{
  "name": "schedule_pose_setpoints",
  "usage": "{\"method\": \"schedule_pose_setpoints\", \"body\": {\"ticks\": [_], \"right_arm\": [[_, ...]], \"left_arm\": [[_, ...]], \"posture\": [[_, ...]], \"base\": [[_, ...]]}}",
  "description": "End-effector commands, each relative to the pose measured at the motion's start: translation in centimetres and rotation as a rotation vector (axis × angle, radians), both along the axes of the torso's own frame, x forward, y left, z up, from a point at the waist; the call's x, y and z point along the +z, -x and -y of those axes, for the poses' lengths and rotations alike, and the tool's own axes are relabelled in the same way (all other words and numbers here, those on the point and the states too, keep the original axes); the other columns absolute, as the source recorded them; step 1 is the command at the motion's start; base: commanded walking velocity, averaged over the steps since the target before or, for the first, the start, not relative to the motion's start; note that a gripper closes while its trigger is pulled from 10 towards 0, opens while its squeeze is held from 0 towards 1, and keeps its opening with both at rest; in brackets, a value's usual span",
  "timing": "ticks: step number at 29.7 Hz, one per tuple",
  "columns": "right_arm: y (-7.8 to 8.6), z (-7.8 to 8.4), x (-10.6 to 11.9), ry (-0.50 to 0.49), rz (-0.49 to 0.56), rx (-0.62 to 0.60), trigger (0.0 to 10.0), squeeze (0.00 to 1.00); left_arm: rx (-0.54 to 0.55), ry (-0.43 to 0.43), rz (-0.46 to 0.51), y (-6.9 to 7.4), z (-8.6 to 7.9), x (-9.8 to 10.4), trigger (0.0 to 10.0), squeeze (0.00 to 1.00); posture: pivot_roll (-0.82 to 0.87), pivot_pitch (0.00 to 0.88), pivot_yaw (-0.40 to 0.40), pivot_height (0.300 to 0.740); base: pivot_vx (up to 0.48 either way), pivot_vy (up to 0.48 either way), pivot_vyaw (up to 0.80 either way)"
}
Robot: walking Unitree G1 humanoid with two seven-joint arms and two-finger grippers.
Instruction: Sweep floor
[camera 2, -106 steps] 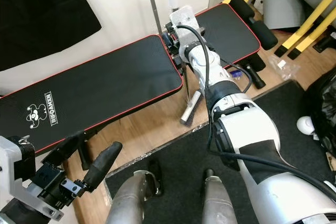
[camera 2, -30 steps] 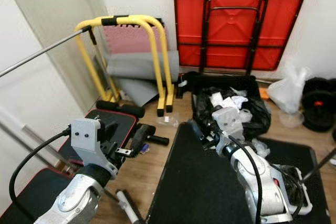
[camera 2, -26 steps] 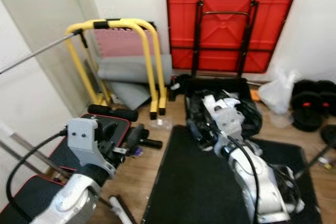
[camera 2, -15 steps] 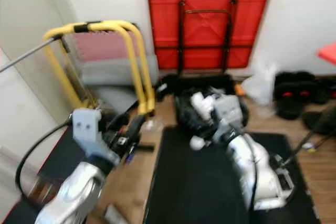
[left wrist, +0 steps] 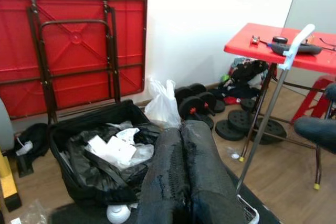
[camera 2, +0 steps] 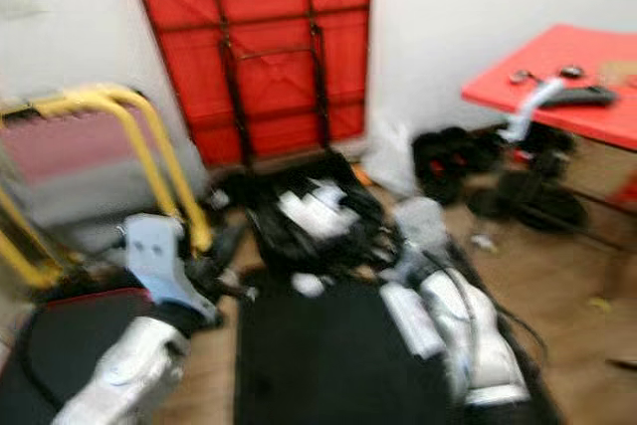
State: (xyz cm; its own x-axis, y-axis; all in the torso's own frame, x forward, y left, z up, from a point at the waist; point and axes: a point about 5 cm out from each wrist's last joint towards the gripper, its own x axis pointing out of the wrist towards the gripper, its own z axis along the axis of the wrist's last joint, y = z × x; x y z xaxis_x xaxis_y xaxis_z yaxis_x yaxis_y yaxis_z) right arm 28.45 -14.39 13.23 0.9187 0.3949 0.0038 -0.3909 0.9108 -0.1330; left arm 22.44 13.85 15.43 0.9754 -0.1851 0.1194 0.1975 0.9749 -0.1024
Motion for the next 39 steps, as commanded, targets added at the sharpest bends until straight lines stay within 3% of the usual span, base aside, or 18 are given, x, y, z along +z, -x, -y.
{"method": "schedule_pose_setpoints", "body": {"ticks": [1, 8, 15, 16, 23, 39], "right_arm": [[-0.2, 0.2, 0.1, 0.029, 0.015, -0.007, 10.0, 0.00], [-0.3, 0.0, -0.2, 0.041, 0.008, 0.035, 10.0, 0.00], [-0.4, 0.1, -0.3, 0.067, 0.001, 0.046, 10.0, 0.00], [-0.5, 0.1, -0.4, 0.067, -0.001, 0.046, 10.0, 0.00], [-0.5, 0.2, -0.8, 0.080, -0.006, 0.046, 10.0, 0.00], [-0.7, 0.6, -1.1, 0.053, -0.016, 0.026, 10.0, 0.00]], "left_arm": [[0.027, -0.015, -0.004, 0.0, -0.2, -0.2, 0.0, 0.00], [0.106, -0.035, -0.002, -0.4, -0.9, -0.3, 0.0, 0.00], [0.122, -0.044, -0.004, -0.6, -0.9, -0.4, 0.0, 0.00], [0.110, -0.060, -0.015, -0.6, -0.7, -0.5, 10.0, 0.00], [0.081, -0.094, -0.037, -0.4, -0.1, -1.0, 10.0, 0.00], [0.080, -0.082, -0.073, -0.7, 0.1, -1.6, 10.0, 0.00]], "posture": [[-0.10, 0.000, 0.000, 0.740], [-0.10, 0.000, 0.006, 0.740], [-0.10, 0.000, 0.002, 0.740], [-0.10, 0.000, 0.003, 0.740], [-0.11, 0.000, 0.003, 0.740], [-0.11, 0.000, -0.001, 0.740]], "base": [[0.000, 0.000, 0.00], [0.000, 0.000, 0.00], [0.000, 0.000, 0.79], [0.000, 0.000, 0.79], [0.000, 0.000, 0.79], [0.000, -0.019, 0.69]]}}
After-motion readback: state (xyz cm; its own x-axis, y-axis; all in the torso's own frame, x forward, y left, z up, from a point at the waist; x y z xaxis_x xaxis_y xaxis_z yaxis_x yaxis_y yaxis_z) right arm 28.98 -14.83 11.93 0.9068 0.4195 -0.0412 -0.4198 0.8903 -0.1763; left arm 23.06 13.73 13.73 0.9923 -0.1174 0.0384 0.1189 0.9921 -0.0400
